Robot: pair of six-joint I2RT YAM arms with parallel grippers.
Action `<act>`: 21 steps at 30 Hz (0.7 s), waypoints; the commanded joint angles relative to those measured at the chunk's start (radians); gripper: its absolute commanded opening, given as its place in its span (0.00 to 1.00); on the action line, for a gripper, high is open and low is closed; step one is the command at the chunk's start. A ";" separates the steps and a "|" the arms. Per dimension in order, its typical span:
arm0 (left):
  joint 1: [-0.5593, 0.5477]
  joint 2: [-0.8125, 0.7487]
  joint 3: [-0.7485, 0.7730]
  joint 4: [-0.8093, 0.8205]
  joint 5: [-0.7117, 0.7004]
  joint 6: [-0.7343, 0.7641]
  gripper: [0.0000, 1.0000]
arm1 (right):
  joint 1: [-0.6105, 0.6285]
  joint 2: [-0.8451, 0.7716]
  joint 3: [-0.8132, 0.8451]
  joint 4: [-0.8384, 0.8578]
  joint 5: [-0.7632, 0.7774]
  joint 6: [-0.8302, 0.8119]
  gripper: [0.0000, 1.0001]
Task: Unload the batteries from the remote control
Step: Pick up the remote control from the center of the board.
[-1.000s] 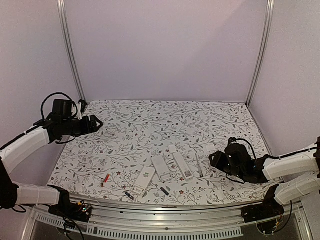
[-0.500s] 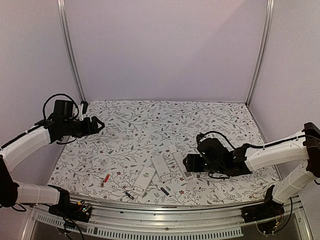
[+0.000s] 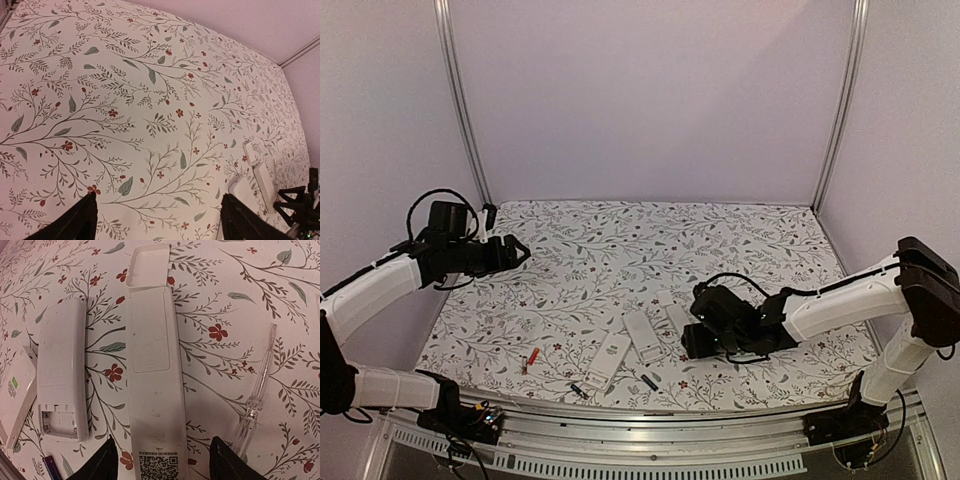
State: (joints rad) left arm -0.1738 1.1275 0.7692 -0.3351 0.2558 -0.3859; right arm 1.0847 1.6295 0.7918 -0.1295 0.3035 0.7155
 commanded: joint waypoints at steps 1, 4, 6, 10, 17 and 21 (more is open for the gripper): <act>-0.010 0.000 -0.015 -0.001 0.011 0.001 0.85 | 0.015 0.034 0.031 -0.033 -0.002 -0.033 0.61; -0.010 0.003 -0.015 -0.001 0.012 0.001 0.85 | 0.015 0.050 0.038 -0.035 -0.006 -0.039 0.62; -0.010 0.006 -0.015 -0.001 0.011 0.001 0.85 | 0.016 0.064 0.045 -0.038 -0.007 -0.042 0.63; -0.010 0.009 -0.013 -0.001 0.014 0.001 0.85 | 0.020 0.089 0.059 -0.039 -0.007 -0.046 0.59; -0.013 0.015 -0.013 -0.001 0.024 0.001 0.85 | 0.024 0.133 0.088 -0.051 0.015 -0.053 0.50; -0.037 0.019 -0.011 0.001 0.024 0.006 0.85 | 0.024 0.143 0.087 -0.034 0.023 -0.057 0.41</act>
State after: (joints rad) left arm -0.1822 1.1358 0.7692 -0.3347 0.2676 -0.3862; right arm 1.1007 1.7443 0.8654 -0.1612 0.3077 0.6655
